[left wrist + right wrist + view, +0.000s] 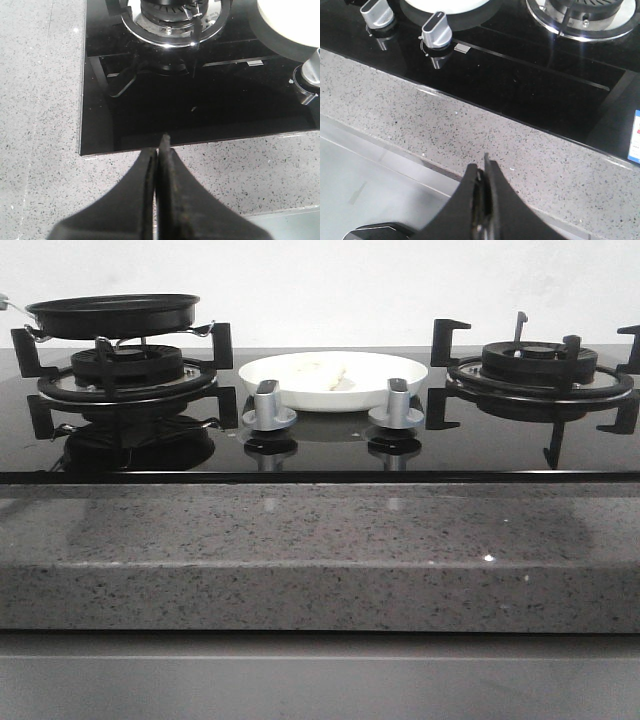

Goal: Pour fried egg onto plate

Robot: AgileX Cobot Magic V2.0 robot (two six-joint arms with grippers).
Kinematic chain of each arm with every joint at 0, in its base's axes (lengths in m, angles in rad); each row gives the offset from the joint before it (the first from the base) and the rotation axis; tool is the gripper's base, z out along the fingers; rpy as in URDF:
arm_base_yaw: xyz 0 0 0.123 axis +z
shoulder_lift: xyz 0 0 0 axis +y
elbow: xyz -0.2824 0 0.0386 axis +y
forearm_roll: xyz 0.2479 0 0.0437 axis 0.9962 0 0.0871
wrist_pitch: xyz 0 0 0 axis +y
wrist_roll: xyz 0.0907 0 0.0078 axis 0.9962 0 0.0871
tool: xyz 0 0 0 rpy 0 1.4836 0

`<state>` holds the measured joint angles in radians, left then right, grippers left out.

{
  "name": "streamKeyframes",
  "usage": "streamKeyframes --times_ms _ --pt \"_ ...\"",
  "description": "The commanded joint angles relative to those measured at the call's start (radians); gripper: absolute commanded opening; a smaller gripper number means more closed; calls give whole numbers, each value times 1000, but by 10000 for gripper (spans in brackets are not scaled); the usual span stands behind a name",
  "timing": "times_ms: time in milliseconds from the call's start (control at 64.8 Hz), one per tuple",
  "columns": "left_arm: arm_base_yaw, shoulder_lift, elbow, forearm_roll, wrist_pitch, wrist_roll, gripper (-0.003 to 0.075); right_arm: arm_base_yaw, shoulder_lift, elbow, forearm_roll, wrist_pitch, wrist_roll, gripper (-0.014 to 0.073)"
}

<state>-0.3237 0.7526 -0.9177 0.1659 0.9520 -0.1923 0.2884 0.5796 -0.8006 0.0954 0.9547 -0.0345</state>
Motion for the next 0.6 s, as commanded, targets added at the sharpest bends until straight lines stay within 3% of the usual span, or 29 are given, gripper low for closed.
streamKeyframes --times_ms 0,371,587 --pt "-9 -3 -22 13 -61 -10 -19 0 1 -22 -9 -57 -11 -69" --pt "-4 -15 9 13 -96 -10 -19 0 1 -22 -9 -56 -11 -69" --pt "131 -175 255 1 -434 -10 -19 0 1 -22 -9 -56 -11 -69"
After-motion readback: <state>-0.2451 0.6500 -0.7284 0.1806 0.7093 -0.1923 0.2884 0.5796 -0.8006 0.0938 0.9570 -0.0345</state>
